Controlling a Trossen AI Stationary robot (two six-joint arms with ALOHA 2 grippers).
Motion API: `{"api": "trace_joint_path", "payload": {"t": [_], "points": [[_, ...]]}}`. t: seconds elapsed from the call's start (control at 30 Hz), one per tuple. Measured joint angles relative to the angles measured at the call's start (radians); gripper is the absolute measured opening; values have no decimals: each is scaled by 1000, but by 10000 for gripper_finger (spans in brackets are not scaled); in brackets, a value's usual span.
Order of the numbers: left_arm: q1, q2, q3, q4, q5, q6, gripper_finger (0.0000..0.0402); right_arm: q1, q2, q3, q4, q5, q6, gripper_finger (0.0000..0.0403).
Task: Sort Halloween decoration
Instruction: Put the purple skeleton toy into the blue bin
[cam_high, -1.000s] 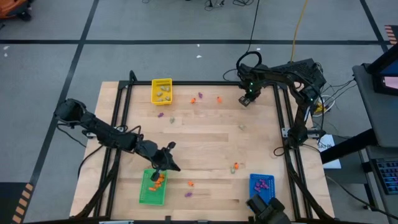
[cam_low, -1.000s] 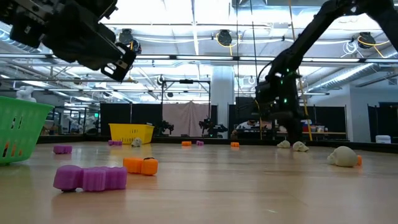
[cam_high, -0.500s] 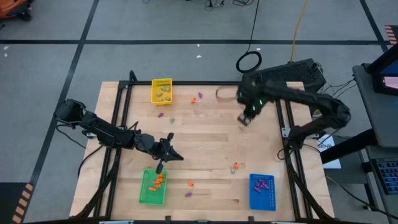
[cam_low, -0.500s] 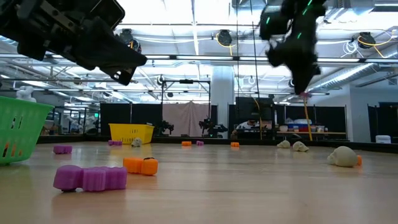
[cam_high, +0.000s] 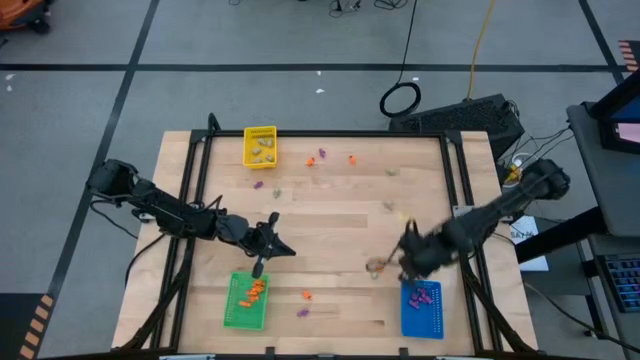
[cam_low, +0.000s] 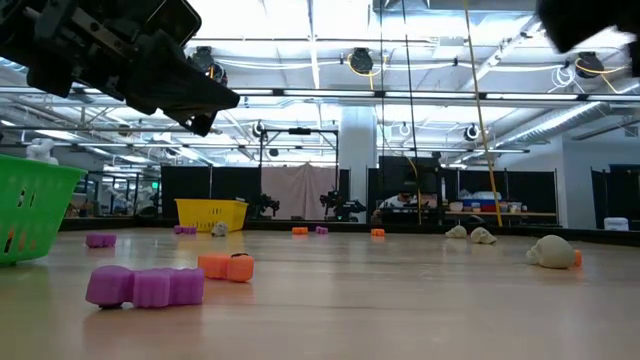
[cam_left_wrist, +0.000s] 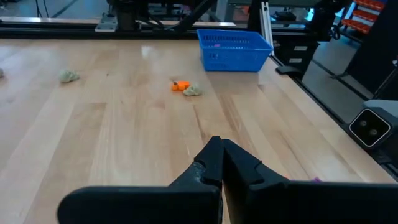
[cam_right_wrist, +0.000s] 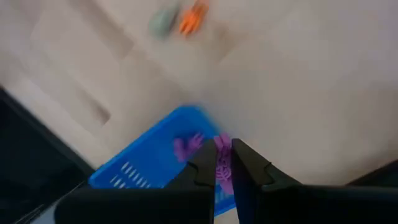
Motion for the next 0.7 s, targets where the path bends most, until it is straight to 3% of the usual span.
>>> {"api": "trace_joint_path", "payload": {"t": [0.13, 0.27, 0.5, 0.7], "points": [[0, 0, 0, 1, 0, -4, 3, 145, 95, 0, 20, 0, 138, 9], [0, 0, 0, 3, 0, -7, 3, 213, 205, -1, 57, -4, 148, 9], [-1, 0, 0, 2, 0, -7, 3, 210, 328, -1, 126, -78, 14, 21], [6, 0, -6, -5, -12, 19, 3, 190, 364, 0, 127, -129, -24, 89]]}}
